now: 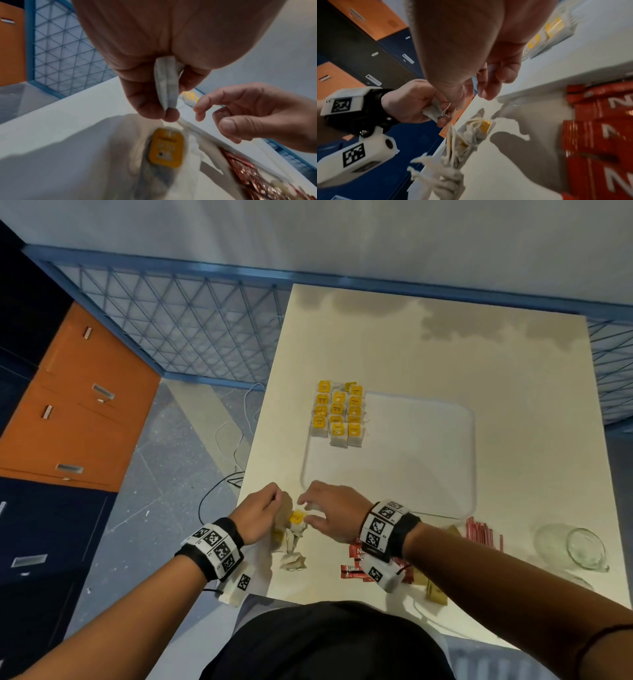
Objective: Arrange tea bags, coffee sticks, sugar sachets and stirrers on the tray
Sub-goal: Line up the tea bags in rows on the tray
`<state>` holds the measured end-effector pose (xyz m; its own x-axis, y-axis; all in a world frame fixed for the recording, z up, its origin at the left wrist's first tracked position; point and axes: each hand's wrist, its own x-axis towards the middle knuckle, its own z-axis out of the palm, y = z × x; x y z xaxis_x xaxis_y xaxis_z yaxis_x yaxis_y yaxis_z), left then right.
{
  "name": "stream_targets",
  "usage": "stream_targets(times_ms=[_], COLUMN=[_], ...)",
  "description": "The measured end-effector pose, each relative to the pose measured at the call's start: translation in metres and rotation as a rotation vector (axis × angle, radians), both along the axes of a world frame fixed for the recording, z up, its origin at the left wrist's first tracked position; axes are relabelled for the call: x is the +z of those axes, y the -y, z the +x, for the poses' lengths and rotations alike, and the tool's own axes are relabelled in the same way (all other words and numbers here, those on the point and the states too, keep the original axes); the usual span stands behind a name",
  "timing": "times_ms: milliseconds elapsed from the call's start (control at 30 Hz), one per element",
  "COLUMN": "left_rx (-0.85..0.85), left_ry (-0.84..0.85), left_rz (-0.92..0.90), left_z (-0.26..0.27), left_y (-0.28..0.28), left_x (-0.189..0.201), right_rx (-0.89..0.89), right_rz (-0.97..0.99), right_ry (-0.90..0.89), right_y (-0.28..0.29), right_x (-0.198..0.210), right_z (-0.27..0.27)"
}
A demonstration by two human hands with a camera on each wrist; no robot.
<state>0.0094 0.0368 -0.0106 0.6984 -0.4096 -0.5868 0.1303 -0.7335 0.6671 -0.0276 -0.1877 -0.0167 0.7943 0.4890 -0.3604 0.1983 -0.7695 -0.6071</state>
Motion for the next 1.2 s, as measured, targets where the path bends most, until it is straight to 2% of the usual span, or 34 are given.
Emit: stream_targets(times_ms=[167,333,533,600,667,967,1200], left_rx=[-0.085,-0.217,-0.278,-0.243,-0.197,-0.217,-0.045], left_ry=[0.029,0.062,0.117,0.151,0.184,0.221,0.122], left_rz=[0.046,0.212,0.351,0.376,0.373,0.3,0.147], left_z=[-0.023,-0.042,-0.064,-0.067,-0.068,-0.06,-0.04], left_y=[-0.008,-0.015,-0.01,-0.008,-0.006,0.009,0.017], left_x=[0.001,0.003,-0.01,-0.018,-0.025,-0.04,-0.038], right_rx=[0.07,0.114,0.123,0.114,0.107,0.015,-0.218], right_rz=[-0.015,-0.055,-0.11,-0.129,-0.131,-0.139,0.024], right_ry=[-0.039,-0.081,-0.082,-0.047,-0.032,-0.046,-0.131], right_y=[-0.013,-0.025,-0.033,-0.035,-0.034,-0.023,-0.017], right_x=[-0.012,-0.018,-0.025,-0.026,-0.027,-0.031,-0.028], right_z=[-0.014,-0.013,-0.014,-0.015,-0.018,-0.027,-0.025])
